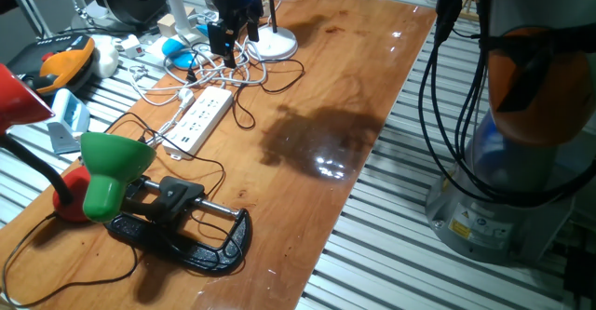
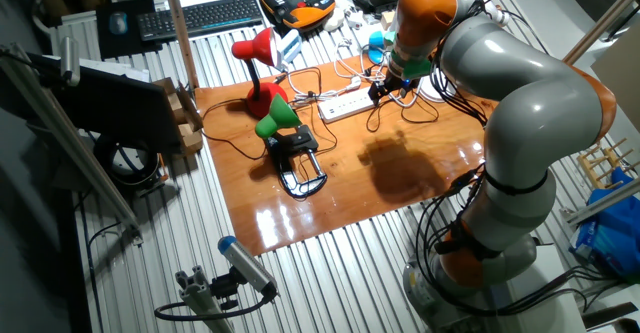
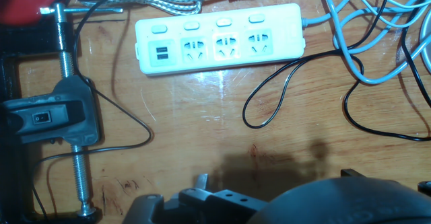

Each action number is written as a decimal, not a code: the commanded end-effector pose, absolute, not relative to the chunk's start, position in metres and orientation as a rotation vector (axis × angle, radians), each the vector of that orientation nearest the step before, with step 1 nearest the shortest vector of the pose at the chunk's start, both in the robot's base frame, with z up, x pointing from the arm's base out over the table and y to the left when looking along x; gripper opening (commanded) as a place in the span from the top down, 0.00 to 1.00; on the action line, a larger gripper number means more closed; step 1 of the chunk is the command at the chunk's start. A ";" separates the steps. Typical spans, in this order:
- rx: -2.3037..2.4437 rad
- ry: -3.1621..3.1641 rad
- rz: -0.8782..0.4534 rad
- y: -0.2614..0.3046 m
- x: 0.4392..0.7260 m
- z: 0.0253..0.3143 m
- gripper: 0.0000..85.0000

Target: Plug in the power cord of the desk lamp, turn on the socket, and light up the desk lamp

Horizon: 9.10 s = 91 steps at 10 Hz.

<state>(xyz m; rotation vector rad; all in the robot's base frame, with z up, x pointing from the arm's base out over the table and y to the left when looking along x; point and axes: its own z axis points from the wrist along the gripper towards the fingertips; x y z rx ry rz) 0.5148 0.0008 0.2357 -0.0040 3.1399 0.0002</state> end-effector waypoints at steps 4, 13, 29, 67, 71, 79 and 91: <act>-0.135 3.191 -0.029 0.001 0.517 0.242 1.00; -0.062 3.092 -0.065 -0.005 0.526 0.236 1.00; 0.070 3.068 -0.061 -0.032 0.572 0.203 1.00; 0.381 2.952 -0.096 -0.073 0.654 0.152 1.00; 0.265 2.975 -0.070 -0.073 0.662 0.148 1.00; 0.231 2.958 -0.086 -0.073 0.662 0.148 1.00; 0.186 2.970 -0.075 -0.089 0.711 0.124 1.00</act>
